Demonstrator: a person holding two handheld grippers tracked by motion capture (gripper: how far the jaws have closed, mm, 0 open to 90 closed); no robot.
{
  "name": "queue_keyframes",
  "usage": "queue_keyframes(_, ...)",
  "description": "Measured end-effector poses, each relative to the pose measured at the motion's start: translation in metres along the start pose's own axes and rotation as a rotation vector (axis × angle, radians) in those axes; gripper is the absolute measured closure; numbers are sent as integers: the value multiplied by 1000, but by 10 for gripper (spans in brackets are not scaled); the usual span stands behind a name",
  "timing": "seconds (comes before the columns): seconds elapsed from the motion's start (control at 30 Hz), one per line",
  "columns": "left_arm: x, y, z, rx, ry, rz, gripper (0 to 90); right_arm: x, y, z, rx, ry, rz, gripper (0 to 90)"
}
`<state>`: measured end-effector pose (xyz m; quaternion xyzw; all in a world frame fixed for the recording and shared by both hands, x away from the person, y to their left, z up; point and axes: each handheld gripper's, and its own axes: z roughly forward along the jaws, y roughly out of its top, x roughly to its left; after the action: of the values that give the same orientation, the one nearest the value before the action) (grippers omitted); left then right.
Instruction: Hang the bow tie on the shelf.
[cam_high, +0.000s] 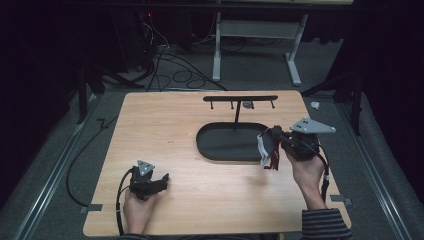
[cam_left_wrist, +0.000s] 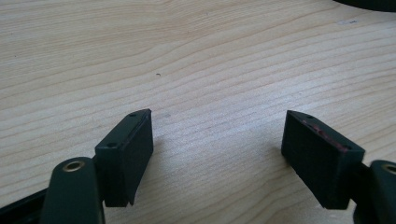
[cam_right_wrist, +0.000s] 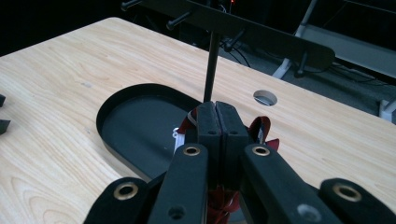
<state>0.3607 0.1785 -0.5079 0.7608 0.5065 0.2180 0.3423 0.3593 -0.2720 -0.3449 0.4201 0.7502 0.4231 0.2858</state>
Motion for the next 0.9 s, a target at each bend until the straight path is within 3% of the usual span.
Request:
queue_keyframes(0.17, 0, 0, 0, 0, -1, 0, 254, -5, 7, 5, -9, -5, 18, 900)
queue_keyframes(0.7, 0, 0, 0, 0, -2, -1, 255, -9, 29, 29, 5, -9, 11, 900)
queue_keyframes(0.9, 0, 0, 0, -1, -2, -1, 255, -10, 35, 39, 0, -4, 37, 900)
